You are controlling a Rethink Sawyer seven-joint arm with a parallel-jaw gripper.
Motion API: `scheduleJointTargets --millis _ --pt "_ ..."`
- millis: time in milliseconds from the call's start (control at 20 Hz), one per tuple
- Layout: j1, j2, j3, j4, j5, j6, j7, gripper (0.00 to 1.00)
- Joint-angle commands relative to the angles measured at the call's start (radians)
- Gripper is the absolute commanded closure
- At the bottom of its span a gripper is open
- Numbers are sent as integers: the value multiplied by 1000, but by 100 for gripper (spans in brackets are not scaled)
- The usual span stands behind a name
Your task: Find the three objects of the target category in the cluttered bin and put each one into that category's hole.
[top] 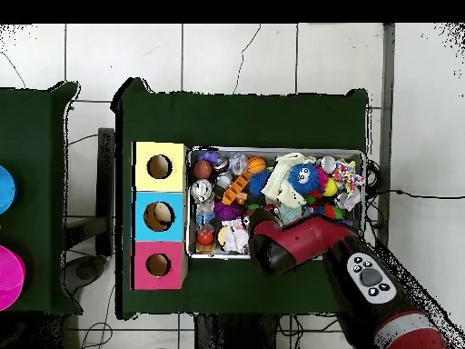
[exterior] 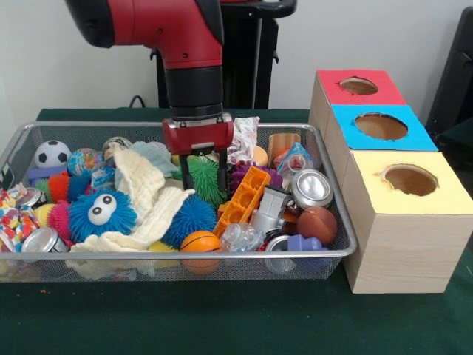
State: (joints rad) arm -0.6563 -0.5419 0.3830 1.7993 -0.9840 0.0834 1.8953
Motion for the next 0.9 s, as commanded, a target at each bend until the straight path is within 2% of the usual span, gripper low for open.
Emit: scheduleJointTargets --millis 50,200,350,650,900 --pt "-185 80 192 -19 -85 238 -436 0" --pt "-223 88 232 -59 -90 283 -521 0" --pt "-275 110 286 -86 -64 353 -630 0" --pt "-322 147 327 -116 -48 414 -746 0" --pt "-331 130 337 -141 -41 431 -807 0"
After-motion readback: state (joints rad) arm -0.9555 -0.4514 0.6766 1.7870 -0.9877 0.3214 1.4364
